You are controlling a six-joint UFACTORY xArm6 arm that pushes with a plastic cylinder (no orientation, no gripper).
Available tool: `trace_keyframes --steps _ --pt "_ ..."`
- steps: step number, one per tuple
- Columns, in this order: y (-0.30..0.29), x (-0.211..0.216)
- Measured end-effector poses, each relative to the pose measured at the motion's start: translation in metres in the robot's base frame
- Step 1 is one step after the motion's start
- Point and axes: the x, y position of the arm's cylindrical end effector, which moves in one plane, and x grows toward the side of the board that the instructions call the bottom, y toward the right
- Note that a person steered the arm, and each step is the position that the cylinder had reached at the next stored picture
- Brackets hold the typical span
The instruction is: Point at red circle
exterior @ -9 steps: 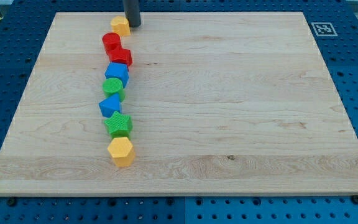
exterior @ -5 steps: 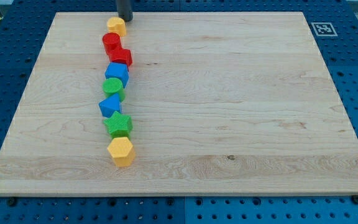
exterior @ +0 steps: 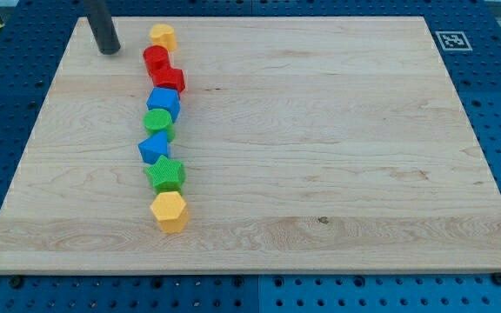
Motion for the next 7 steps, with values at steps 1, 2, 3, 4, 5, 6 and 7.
trace_keyframes --steps 1,2,3,4,5,6,7 --pt "-0.002 0.011" --pt "0.0 0.018" --pt "0.006 0.021" --pt "0.016 0.021" --pt "0.026 0.021" --pt "0.027 0.021" --pt "0.031 0.021"
